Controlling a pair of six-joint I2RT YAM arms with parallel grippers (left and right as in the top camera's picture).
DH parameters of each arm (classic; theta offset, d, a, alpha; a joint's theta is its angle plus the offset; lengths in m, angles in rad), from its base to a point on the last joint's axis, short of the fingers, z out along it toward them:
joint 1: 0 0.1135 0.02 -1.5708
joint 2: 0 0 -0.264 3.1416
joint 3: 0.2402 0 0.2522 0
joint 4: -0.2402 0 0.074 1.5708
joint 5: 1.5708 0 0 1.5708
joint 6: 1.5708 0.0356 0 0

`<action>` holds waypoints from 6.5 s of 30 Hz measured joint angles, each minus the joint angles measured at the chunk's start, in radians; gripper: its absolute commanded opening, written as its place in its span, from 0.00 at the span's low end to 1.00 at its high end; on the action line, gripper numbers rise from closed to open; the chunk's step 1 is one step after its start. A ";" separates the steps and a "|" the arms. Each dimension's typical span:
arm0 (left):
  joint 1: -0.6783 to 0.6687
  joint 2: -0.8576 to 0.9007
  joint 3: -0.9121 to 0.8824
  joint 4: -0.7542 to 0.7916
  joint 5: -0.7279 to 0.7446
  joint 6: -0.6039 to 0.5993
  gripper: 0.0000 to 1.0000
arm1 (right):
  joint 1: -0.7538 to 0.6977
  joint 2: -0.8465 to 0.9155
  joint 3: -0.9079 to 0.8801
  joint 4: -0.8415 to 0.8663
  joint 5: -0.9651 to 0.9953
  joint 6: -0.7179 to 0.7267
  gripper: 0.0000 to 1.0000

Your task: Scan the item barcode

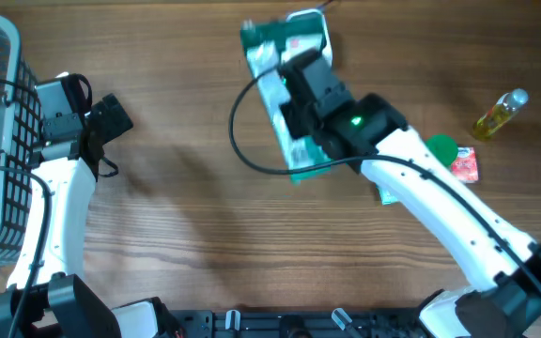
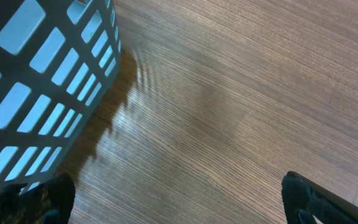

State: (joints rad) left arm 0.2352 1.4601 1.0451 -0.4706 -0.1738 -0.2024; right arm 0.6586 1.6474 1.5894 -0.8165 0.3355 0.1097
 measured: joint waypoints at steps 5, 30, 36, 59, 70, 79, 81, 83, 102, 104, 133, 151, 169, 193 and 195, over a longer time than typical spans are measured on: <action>0.000 0.000 0.000 0.000 0.000 0.000 1.00 | 0.000 -0.006 0.188 0.315 0.291 -0.294 0.04; 0.000 0.000 0.000 0.000 0.000 0.000 1.00 | -0.126 0.768 0.193 1.620 0.556 -1.098 0.04; 0.000 0.000 0.000 0.000 0.000 0.000 1.00 | -0.128 0.815 0.193 1.633 0.556 -1.099 0.04; 0.000 0.000 0.000 -0.001 0.000 0.000 1.00 | -0.090 0.636 0.193 1.219 0.684 -1.080 0.04; 0.000 0.000 0.000 0.000 0.000 0.000 1.00 | 0.120 0.396 0.200 0.002 0.238 -0.286 0.04; 0.000 0.000 0.000 0.000 0.000 0.000 1.00 | 0.117 0.396 -0.033 0.058 -0.293 0.157 0.04; 0.000 0.000 0.000 0.000 0.000 0.000 1.00 | 0.117 0.396 -0.095 0.142 -0.290 0.173 0.38; 0.000 0.000 0.000 0.000 0.000 0.000 1.00 | 0.116 0.396 -0.130 0.174 -0.285 0.185 0.70; 0.000 0.000 0.000 0.000 0.000 0.000 1.00 | 0.199 0.461 -0.133 0.114 -0.327 0.279 0.04; 0.000 0.000 0.000 0.000 0.000 0.000 1.00 | 0.202 0.464 -0.128 0.114 -0.335 0.280 0.04; 0.000 0.000 0.000 0.000 0.000 0.000 1.00 | -0.166 0.710 0.115 1.547 0.639 -1.220 0.04; 0.000 0.000 0.000 0.000 0.000 0.000 1.00 | -0.019 0.878 0.115 1.547 0.552 -1.548 0.04; 0.000 0.000 0.000 0.000 0.000 0.000 1.00 | -0.023 0.497 0.112 1.518 1.096 -1.478 0.04; 0.000 0.000 0.000 0.000 0.000 0.000 1.00 | 0.320 0.495 -0.271 0.422 0.671 -0.710 0.04; 0.000 0.000 0.000 0.000 0.000 0.000 1.00 | 0.306 0.495 -0.273 0.307 0.574 -0.556 0.04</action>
State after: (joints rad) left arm 0.2352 1.4601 1.0451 -0.4706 -0.1741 -0.2024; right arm 0.9646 2.1426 1.3167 -0.5098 0.9092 -0.4465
